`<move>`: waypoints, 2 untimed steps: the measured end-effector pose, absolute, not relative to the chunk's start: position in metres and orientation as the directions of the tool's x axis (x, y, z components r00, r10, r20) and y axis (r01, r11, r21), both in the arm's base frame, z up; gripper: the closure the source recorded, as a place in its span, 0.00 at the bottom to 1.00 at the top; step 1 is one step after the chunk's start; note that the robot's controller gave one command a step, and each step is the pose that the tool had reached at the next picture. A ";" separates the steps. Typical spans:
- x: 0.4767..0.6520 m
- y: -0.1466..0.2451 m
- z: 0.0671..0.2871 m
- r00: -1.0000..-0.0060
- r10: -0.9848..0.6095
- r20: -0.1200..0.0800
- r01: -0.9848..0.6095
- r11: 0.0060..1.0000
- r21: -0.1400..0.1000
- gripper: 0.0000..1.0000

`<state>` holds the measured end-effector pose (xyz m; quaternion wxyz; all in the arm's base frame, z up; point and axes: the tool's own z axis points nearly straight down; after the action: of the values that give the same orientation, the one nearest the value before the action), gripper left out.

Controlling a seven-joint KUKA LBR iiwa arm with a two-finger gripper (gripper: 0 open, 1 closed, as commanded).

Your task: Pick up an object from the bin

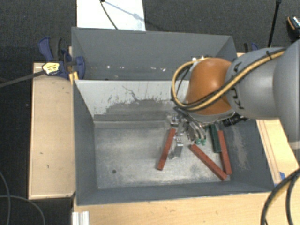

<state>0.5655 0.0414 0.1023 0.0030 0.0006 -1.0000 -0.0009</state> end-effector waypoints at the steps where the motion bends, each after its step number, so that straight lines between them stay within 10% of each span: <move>1: 0.524 0.060 0.069 -0.947 -0.322 0.002 -0.322 0.947 0.002 0.00; 2: 0.526 0.060 0.071 -0.948 -0.319 -0.002 -0.319 0.948 0.001 1.00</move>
Offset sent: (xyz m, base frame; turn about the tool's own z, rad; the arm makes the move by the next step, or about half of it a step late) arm -0.0402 0.0179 -0.0323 -0.3263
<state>0.5260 0.0597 0.0705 -0.0010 0.1614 -0.9869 -0.0006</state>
